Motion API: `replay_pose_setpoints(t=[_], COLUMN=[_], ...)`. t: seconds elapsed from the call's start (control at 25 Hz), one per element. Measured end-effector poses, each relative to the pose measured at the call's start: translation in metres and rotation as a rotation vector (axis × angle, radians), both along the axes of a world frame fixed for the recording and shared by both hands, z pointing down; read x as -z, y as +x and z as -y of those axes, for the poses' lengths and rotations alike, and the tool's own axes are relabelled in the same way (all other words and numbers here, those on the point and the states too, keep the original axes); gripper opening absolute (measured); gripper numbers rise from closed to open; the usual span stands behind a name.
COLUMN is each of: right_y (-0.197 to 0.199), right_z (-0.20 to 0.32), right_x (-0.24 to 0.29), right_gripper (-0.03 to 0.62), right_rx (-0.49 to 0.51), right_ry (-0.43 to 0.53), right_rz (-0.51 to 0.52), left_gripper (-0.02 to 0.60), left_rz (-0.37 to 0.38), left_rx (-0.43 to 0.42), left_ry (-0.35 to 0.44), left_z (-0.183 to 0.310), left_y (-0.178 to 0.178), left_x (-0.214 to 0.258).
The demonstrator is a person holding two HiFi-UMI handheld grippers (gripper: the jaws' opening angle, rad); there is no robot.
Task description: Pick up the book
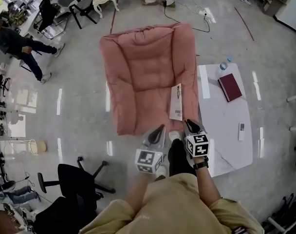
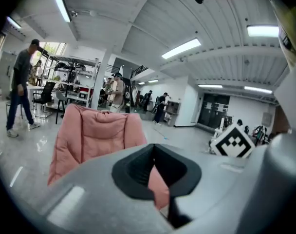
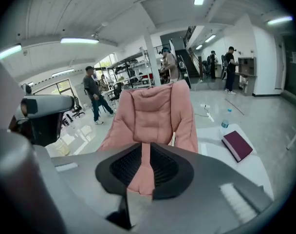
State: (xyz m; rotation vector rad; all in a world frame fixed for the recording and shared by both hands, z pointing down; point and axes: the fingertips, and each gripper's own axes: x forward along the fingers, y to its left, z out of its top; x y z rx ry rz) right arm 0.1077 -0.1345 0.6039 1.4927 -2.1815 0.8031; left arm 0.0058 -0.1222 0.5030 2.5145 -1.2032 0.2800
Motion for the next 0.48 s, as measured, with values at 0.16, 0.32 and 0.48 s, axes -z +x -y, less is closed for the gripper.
replay_pose_setpoints(t=[0.16,0.32,0.48], right_y=[0.012,0.023,0.024], right_z=[0.039,0.073,0.105], right_x=[-0.053,-0.115,-0.166], right_gripper=[0.124,0.176,0.227], right_rx=[-0.019,-0.031,-0.024], right_ry=[-0.127,-0.230,-0.276], right_rz=[0.012,-0.006,0.000], left_gripper=[0.000,0.000,0.000], left_rz=[-0.009,0.009,0.026], left_rx=[-0.003,-0.013,-0.003], left_ry=[-0.137,-0.220,-0.264], left_z=[0.037,0.070,0.096], left_y=[0.018,0.028,0.033], left_x=[-0.041,-0.085,-0.116])
